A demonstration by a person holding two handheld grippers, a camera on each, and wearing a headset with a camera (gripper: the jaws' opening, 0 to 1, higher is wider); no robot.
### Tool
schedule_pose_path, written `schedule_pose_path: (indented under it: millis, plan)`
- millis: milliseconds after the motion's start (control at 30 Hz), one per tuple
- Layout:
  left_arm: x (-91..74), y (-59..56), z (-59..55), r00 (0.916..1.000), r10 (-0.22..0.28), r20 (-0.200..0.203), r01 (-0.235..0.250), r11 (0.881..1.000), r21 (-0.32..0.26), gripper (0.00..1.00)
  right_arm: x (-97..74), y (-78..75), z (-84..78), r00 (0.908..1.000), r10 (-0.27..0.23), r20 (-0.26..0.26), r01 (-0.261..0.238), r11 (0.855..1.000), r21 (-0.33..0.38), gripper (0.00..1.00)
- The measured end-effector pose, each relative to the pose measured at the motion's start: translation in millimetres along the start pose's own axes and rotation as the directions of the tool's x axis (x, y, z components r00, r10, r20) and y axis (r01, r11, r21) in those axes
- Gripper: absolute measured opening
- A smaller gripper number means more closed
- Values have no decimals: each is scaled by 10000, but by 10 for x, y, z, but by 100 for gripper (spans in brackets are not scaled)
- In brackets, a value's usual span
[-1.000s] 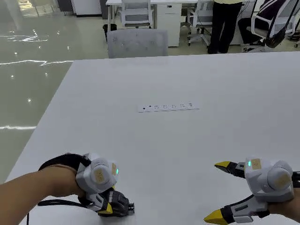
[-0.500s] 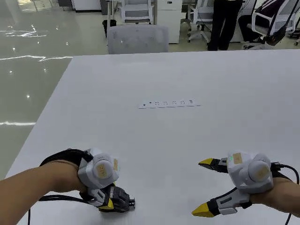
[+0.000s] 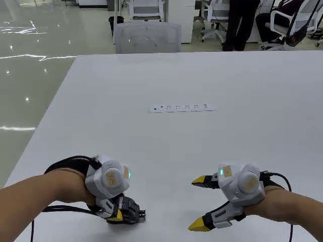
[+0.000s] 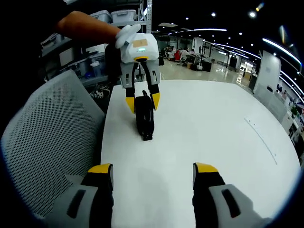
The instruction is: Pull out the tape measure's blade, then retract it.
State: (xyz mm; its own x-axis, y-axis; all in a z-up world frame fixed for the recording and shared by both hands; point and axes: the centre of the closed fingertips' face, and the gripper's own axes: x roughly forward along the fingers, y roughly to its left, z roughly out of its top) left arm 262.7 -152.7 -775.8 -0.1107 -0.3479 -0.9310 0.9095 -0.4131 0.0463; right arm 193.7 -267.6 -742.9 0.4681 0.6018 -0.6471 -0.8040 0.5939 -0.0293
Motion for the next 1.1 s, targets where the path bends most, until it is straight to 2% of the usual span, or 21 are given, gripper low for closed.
schedule_pose_path:
  millis: [167,300,467,567,700,767,833,933,1000,1100]
  plan:
    - [1,3,-3,10000,-45,-2,45,10000,61,29,165,-11,137,9999,67,141,-66,9999,-93,60]
    - [2,1,-1,10000,-80,52,80,10000,23,29,303,-9,211,9994,255,228,-254,9996,-78,60]
    - [6,2,-2,9998,-148,103,149,9999,-86,29,466,2,260,9989,466,74,-464,9986,-262,59]
    - [7,-3,-1,9999,-149,51,149,9999,80,29,537,87,334,9948,978,281,-977,9952,-69,56]
    - [2,-11,-2,9998,-200,86,199,9998,87,30,668,73,381,9954,923,266,-920,9957,-140,59]
    - [3,-9,-4,9997,-222,68,222,9997,56,30,729,73,394,9955,914,235,-909,9957,-202,57]
    - [3,-13,-3,9997,-225,38,224,9997,58,30,769,86,387,9950,987,166,-982,9948,-279,50]
    - [2,-17,-3,9997,-236,-3,236,9997,8,30,860,80,348,9953,966,-17,-966,9951,-219,51]
    - [3,-16,-3,9997,-243,-12,243,9997,-2,30,902,83,324,9944,1050,-107,-1051,9944,-133,48]
    - [2,-14,-4,9997,-259,-26,259,9996,-63,29,967,33,277,9962,787,-372,-801,9961,-362,46]
